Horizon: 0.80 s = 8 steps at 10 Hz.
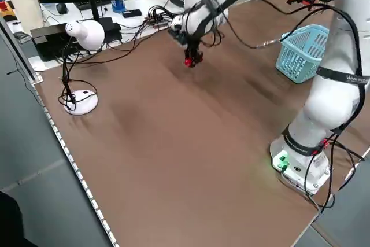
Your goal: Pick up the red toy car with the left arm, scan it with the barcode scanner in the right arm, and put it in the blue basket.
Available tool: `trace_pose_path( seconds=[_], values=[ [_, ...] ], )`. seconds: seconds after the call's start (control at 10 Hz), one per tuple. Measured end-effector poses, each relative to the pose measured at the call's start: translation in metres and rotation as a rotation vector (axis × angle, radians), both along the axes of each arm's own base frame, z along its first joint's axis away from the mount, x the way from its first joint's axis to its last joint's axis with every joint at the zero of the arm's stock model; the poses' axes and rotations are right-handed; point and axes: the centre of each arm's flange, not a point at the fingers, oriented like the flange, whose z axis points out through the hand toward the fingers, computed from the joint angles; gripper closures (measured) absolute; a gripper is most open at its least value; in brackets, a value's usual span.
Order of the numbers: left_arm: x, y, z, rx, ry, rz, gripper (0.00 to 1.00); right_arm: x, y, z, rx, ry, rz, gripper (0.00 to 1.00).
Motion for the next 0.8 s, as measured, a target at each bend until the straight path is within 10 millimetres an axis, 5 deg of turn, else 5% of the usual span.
trace_pose_path(
  seconds=[0.4, 0.8],
  values=[
    [0.016, -0.120, 0.050, -0.059, -0.072, 0.016, 0.51, -0.012, 0.090, 0.040, 0.208, 0.096, -0.055, 0.63],
    [0.009, -0.227, 0.075, -0.064, -0.080, 0.077, 0.51, -0.026, 0.112, 0.052, 0.531, 0.229, 0.018, 0.63]
  ],
)
